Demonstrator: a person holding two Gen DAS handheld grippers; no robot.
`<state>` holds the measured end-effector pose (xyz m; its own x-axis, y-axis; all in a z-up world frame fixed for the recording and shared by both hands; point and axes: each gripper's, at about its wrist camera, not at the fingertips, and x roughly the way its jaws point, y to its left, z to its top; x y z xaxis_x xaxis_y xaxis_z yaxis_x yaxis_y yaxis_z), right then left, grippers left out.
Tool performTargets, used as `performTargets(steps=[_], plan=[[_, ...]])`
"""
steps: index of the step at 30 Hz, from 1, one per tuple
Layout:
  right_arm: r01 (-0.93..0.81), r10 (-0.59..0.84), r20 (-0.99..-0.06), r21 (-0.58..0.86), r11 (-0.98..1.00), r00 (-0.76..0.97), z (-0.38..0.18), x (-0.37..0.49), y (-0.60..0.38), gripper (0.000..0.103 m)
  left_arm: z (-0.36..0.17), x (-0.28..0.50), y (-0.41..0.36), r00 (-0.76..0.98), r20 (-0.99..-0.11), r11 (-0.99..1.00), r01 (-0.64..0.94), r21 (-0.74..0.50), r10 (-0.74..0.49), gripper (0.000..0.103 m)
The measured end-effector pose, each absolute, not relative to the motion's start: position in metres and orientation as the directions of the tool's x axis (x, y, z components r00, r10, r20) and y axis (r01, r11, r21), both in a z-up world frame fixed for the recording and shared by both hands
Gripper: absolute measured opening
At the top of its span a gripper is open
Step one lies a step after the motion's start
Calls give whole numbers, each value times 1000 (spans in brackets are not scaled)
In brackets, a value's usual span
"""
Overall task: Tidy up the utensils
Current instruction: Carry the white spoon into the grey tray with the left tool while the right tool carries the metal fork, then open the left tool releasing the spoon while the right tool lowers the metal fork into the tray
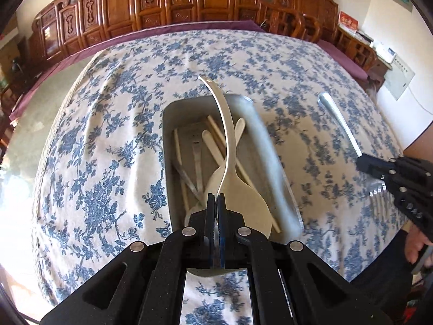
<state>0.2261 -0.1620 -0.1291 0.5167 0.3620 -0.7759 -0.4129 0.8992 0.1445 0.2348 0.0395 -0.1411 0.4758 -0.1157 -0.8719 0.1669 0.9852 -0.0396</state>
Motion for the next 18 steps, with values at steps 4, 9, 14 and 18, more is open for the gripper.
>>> performTargets(steps=[4, 9, 14, 18], plan=[[-421, 368, -774, 146, 895, 514, -127, 227, -156, 4, -151, 239, 41, 457, -883, 986, 163, -37, -109, 1], [-433, 374, -774, 144, 890, 511, -124, 229, -149, 4, -157, 243, 44, 445, -889, 988, 148, -44, -106, 2], [-445, 385, -768, 146, 883, 512, -118, 230, -139, 4, -154, 239, 49, 458, -882, 990, 127, -60, -112, 2], [-468, 406, -759, 151, 871, 509, -113, 231, -127, 4, -143, 230, 56, 484, -868, 991, 115, -63, -111, 2]])
